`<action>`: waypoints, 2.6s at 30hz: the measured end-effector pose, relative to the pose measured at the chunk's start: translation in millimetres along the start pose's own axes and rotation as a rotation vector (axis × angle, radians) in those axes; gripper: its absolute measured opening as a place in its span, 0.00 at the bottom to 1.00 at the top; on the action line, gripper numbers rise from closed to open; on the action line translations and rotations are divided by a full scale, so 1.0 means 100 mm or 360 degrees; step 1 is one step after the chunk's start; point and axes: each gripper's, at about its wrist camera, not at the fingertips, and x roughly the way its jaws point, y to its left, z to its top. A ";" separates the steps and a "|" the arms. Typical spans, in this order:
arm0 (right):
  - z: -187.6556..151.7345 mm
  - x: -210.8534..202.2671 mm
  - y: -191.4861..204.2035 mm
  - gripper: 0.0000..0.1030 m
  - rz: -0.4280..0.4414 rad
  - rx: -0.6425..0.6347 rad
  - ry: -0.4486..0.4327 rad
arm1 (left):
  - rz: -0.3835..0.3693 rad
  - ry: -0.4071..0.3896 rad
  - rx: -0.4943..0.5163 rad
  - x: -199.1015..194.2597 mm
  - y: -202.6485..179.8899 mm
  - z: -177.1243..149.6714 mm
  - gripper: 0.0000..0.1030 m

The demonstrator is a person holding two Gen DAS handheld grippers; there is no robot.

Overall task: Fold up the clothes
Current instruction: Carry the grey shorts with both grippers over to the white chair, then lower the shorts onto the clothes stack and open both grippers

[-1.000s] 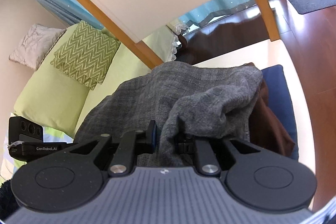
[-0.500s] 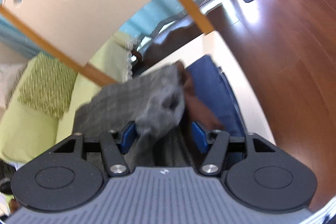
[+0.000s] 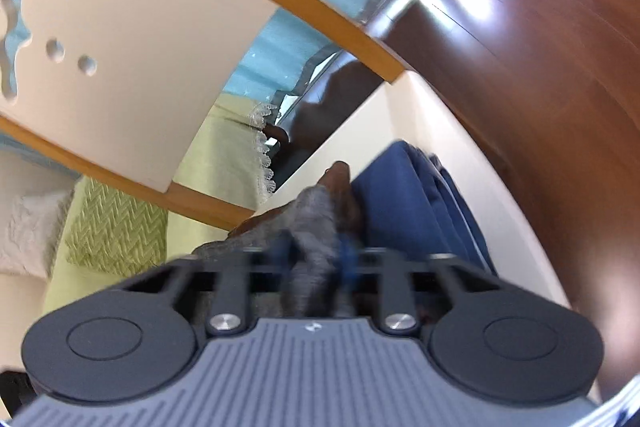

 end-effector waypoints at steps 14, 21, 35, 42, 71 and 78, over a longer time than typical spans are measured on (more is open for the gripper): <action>-0.19 -0.15 0.56 0.50 -0.0664 -0.0846 -0.0193 | 0.0652 -0.0094 0.0515 -0.17 -0.34 -0.02 0.45; -1.09 -0.55 1.06 0.22 -0.0262 -0.1282 -0.0087 | 0.0499 -0.0031 0.0686 -0.38 -0.66 -0.79 0.47; -1.46 -0.48 0.94 0.19 -0.0596 -0.1350 -0.0040 | 0.0564 -0.0099 0.0583 -0.52 -0.20 -0.88 0.44; -1.44 -0.18 1.14 0.19 -0.0355 -0.1471 -0.0106 | 0.0422 -0.0121 0.0936 -0.06 -0.37 -0.80 0.46; -1.03 -0.37 1.18 0.37 -0.0324 -0.1376 -0.0197 | 0.0449 -0.0237 0.0855 -0.37 -0.50 -0.73 0.44; -1.95 -0.15 1.18 0.32 -0.0290 -0.1662 0.0129 | 0.0478 -0.0095 0.0723 -0.14 -0.26 -1.11 0.50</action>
